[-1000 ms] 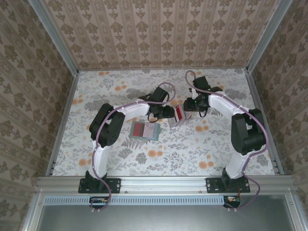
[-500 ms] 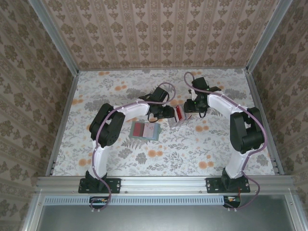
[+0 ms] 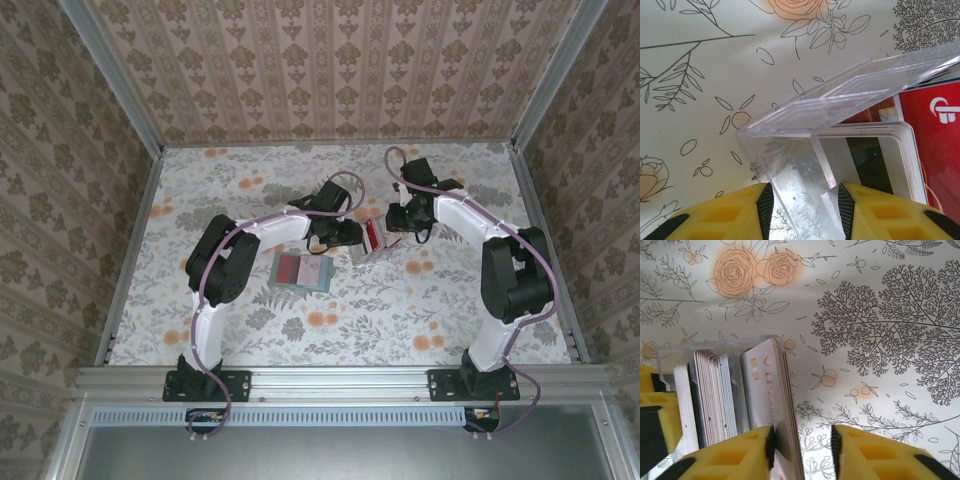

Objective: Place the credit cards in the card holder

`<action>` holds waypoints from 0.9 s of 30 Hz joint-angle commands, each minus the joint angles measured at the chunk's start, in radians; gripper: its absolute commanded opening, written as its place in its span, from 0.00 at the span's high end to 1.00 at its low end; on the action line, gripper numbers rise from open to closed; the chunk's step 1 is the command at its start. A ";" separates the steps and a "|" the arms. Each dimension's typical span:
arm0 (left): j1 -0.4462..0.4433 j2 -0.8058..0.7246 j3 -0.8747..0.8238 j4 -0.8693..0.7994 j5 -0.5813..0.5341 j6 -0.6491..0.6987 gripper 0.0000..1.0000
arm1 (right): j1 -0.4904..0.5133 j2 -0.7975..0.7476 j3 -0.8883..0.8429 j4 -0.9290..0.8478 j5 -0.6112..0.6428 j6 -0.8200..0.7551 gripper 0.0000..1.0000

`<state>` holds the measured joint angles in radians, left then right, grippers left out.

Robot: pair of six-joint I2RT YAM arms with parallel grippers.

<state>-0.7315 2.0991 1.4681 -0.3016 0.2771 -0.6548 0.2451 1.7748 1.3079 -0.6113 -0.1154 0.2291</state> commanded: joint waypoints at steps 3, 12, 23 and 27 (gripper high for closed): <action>0.003 0.029 -0.031 -0.059 -0.016 -0.008 0.58 | -0.010 -0.030 -0.010 -0.025 -0.001 -0.010 0.84; 0.003 0.032 -0.028 -0.059 -0.015 -0.009 0.58 | -0.010 -0.044 -0.016 -0.022 -0.012 -0.022 1.00; 0.002 0.033 -0.027 -0.059 -0.013 -0.012 0.58 | -0.011 -0.034 -0.012 -0.032 0.002 -0.031 0.84; 0.002 0.033 -0.025 -0.059 -0.012 -0.011 0.58 | -0.012 -0.034 -0.010 -0.044 0.066 -0.033 0.80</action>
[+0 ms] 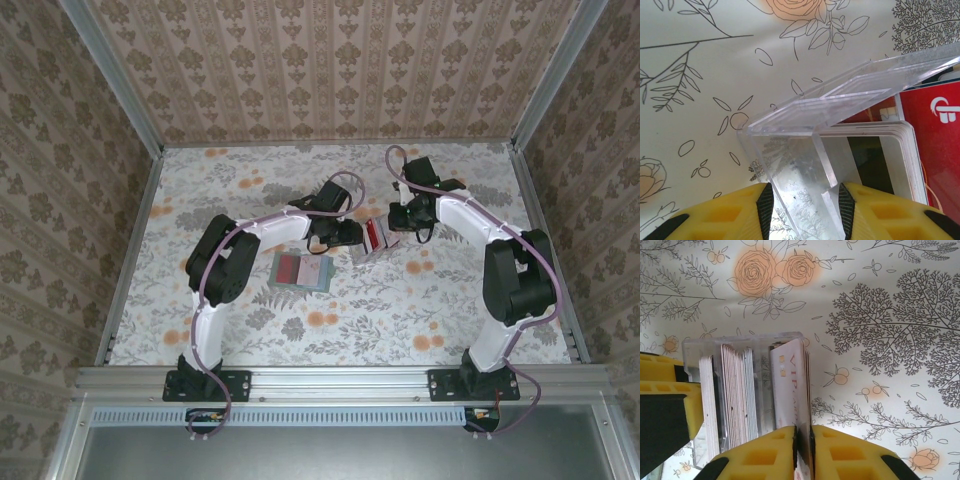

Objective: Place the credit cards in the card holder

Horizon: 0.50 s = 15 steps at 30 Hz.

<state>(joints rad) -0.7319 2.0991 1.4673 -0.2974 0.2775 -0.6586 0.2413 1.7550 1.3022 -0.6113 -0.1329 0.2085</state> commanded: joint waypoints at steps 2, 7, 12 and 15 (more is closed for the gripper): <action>0.002 0.035 -0.023 -0.063 -0.013 -0.007 0.58 | -0.007 -0.013 -0.001 -0.054 0.103 -0.018 0.80; 0.001 0.039 -0.014 -0.065 -0.008 -0.007 0.58 | -0.005 -0.024 -0.008 -0.049 0.087 -0.019 0.90; 0.000 0.038 -0.010 -0.069 -0.009 -0.004 0.58 | -0.004 -0.023 0.002 -0.057 0.086 -0.024 0.98; 0.001 0.041 -0.010 -0.070 -0.009 -0.004 0.58 | -0.004 -0.033 -0.002 -0.055 0.097 -0.025 0.89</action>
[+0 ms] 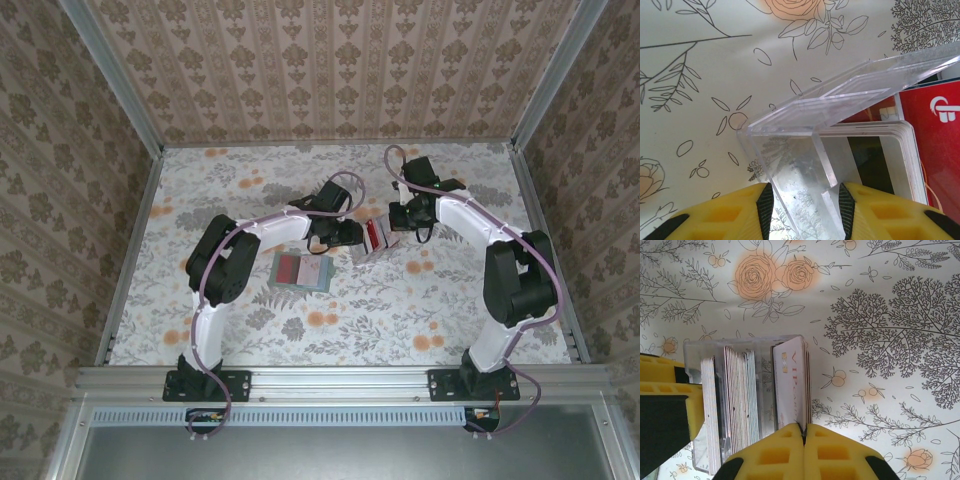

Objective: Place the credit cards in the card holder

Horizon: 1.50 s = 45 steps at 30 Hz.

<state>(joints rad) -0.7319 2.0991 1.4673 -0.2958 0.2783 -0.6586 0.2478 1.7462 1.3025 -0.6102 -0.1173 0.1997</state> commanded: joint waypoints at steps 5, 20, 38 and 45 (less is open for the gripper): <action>-0.001 0.044 -0.005 -0.071 -0.008 -0.007 0.58 | -0.011 -0.036 -0.001 -0.055 0.091 -0.016 0.77; -0.003 0.055 0.001 -0.070 -0.003 -0.009 0.58 | -0.011 -0.031 -0.002 -0.058 0.069 -0.023 1.00; -0.004 0.060 -0.009 -0.057 0.001 -0.015 0.58 | -0.010 -0.075 -0.008 -0.029 -0.055 -0.002 1.00; -0.004 0.061 -0.010 -0.058 0.002 -0.015 0.58 | 0.010 -0.030 -0.010 -0.045 0.150 -0.031 1.00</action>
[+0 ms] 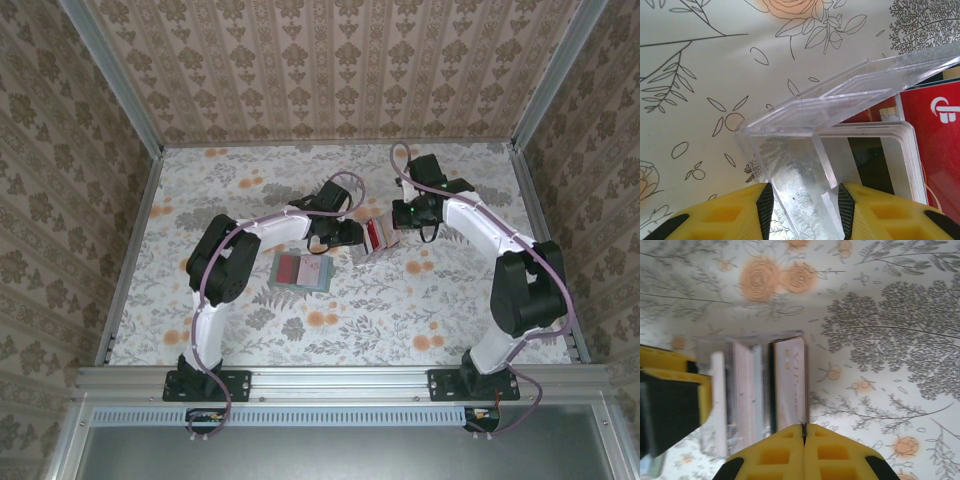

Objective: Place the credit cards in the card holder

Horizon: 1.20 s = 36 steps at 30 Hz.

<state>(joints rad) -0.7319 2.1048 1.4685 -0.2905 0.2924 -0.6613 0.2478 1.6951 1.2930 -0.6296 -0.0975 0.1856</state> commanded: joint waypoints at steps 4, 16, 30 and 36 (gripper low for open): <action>-0.004 0.060 -0.007 -0.064 -0.009 -0.013 0.58 | 0.023 0.022 -0.006 -0.029 0.221 -0.037 1.00; -0.006 0.061 -0.008 -0.067 -0.010 -0.014 0.58 | -0.017 -0.016 -0.036 0.052 -0.069 0.023 1.00; -0.002 0.061 -0.012 -0.068 -0.009 -0.010 0.58 | -0.113 -0.014 -0.100 0.241 -0.471 0.177 1.00; -0.001 0.064 -0.009 -0.068 -0.008 -0.011 0.58 | -0.145 -0.015 -0.109 0.269 -0.546 0.207 1.00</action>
<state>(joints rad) -0.7315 2.1082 1.4696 -0.2871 0.2966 -0.6617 0.1162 1.7008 1.1999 -0.4034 -0.5426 0.3523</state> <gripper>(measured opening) 0.420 0.053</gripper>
